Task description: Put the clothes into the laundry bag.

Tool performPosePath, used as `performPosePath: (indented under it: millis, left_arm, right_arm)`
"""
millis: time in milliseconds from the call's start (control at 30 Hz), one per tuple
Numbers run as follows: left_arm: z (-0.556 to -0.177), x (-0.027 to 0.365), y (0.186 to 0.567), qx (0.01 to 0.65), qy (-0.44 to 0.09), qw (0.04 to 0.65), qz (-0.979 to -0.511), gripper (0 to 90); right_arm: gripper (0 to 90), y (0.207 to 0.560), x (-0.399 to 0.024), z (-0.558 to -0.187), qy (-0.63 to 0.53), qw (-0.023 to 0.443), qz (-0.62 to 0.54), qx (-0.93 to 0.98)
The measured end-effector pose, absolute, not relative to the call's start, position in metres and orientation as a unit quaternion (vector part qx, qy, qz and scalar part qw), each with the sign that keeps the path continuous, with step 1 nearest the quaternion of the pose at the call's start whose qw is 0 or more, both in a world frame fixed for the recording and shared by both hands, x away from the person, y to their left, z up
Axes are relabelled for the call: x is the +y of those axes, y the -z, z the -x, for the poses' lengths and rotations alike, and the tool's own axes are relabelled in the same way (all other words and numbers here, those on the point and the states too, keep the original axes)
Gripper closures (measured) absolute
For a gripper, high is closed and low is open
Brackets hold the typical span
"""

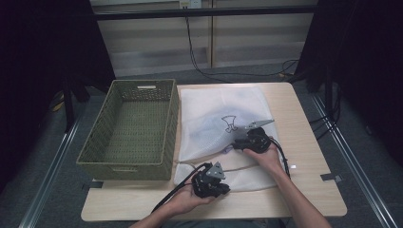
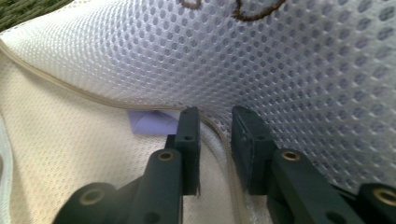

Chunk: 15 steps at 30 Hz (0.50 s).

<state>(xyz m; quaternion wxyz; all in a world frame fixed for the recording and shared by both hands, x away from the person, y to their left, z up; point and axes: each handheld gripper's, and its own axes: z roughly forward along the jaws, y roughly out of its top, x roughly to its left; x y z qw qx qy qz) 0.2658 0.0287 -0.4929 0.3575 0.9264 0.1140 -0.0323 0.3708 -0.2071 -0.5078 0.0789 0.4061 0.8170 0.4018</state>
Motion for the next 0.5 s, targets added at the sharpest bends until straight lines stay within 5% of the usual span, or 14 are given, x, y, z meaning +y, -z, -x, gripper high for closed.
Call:
performPosePath:
  millis: [200, 500]
  left_arm:
    - [-0.269, 0.027, 0.493, 0.123, 0.038, 0.362, -0.923, 80.5]
    - [-0.282, 0.028, 0.491, 0.151, 0.041, 0.364, -0.918, 78.4]
  right_arm:
    - [85.0, 0.508, -0.208, -0.371, -0.398, 0.083, -0.405, 0.819]
    - [89.0, 0.507, -0.209, -0.369, -0.401, 0.073, -0.406, 0.818]
